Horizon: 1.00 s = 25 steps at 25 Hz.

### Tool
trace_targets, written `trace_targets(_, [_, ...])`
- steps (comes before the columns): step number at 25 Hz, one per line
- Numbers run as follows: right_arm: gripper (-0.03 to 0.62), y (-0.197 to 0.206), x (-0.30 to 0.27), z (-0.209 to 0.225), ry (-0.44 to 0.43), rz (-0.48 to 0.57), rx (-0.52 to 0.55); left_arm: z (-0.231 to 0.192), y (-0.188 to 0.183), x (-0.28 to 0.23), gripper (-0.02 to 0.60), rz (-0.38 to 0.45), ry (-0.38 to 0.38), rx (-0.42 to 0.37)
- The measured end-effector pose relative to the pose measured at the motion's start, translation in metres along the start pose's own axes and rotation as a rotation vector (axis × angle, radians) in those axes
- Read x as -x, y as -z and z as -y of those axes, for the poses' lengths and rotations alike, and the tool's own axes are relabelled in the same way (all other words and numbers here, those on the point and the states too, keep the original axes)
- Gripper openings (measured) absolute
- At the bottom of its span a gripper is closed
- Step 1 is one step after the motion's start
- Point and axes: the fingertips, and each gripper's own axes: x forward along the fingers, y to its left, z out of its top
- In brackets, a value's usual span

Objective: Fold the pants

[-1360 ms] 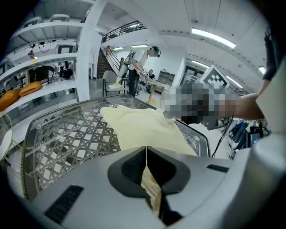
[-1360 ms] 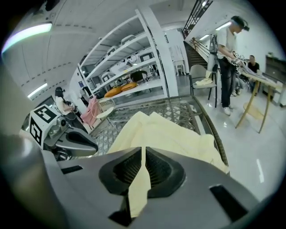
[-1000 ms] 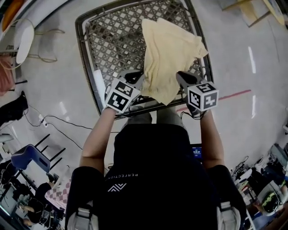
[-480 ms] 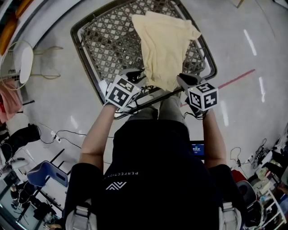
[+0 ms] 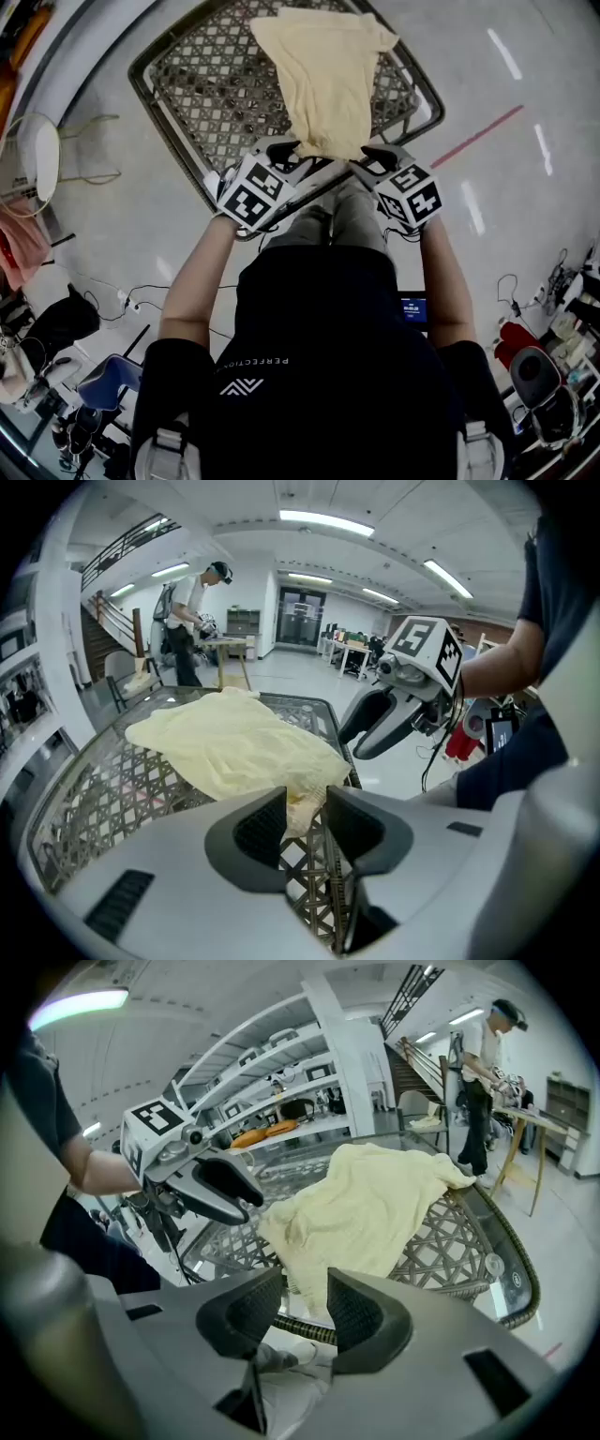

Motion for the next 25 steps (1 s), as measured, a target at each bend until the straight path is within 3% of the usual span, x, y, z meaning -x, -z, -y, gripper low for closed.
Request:
trace_targets(5, [0.150, 0.002, -0.007, -0.008, 0.001, -0.034, 0.115, 0.014, -0.004, -0.012, 0.147, -0.023, 0.053, -0.109])
trace_targets(9, [0.156, 0.000, -0.015, -0.011, -0.022, -0.050, 0.198, 0.013, 0.003, -0.021, 0.176, -0.058, 0.091, -0.142])
trace_targets(15, [0.158, 0.016, -0.031, -0.010, -0.043, -0.173, 0.301, 0.009, 0.021, -0.036, 0.192, -0.136, 0.154, -0.182])
trace_targets(19, [0.156, 0.026, -0.038, -0.007, -0.043, -0.215, 0.315, 0.012, 0.028, -0.045, 0.206, -0.168, 0.195, -0.195])
trace_targets(25, [0.158, 0.031, -0.046, -0.005, -0.046, -0.256, 0.337, 0.008, 0.037, -0.054, 0.218, -0.213, 0.187, -0.216])
